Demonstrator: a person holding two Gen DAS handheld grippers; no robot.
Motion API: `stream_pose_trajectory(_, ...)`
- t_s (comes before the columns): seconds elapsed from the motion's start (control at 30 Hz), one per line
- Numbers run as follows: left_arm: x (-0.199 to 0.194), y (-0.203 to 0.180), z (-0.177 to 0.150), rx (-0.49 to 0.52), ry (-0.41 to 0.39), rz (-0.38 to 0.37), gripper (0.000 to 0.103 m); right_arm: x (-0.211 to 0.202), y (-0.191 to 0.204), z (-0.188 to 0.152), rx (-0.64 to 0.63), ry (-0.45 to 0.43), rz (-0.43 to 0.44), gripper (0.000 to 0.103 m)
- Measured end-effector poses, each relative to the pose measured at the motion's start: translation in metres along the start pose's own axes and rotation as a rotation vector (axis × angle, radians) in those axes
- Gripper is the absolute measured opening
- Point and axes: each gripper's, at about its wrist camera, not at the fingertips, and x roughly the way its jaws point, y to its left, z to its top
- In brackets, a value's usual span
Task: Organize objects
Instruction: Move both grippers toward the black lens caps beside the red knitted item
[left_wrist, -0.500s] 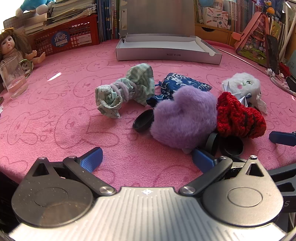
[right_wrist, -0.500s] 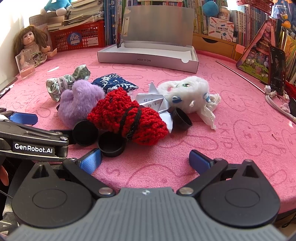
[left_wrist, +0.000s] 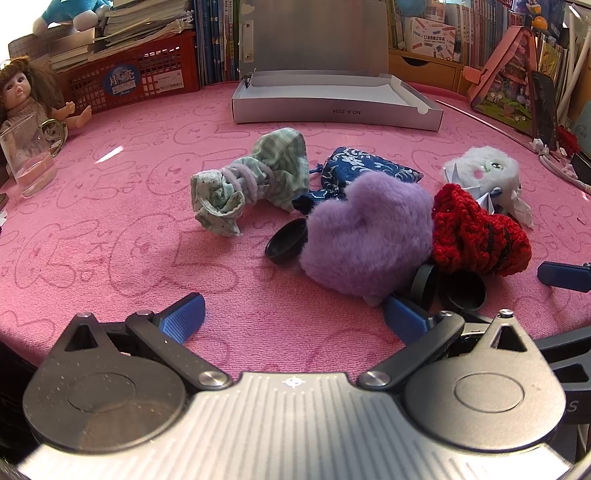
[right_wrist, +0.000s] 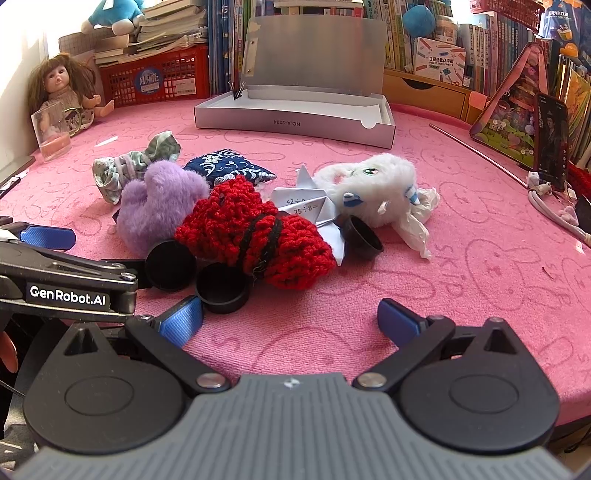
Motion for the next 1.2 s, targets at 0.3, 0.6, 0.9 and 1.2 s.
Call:
stream_pose_trajectory(0.3,-0.001,0.000,0.000,-0.001,-0.002,0.001,0.103,0.000,0.000,0.000,0.000,0.000,0.000,0.103)
stream_pose_trajectory(0.6,-0.001,0.000,0.000,0.009,-0.012,-0.009,0.103,-0.005,0.000,-0.001,-0.011,-0.017,0.015,0.098)
stream_pose_trajectory(0.9,0.000,0.008,0.001,0.037,-0.035,-0.056,0.103,-0.014,0.012,-0.002,-0.080,-0.056,0.057,0.088)
stream_pose_trajectory(1.2,-0.009,0.030,0.002,-0.051,-0.069,-0.116,0.103,-0.016,0.016,0.003,-0.072,-0.062,0.088,0.059)
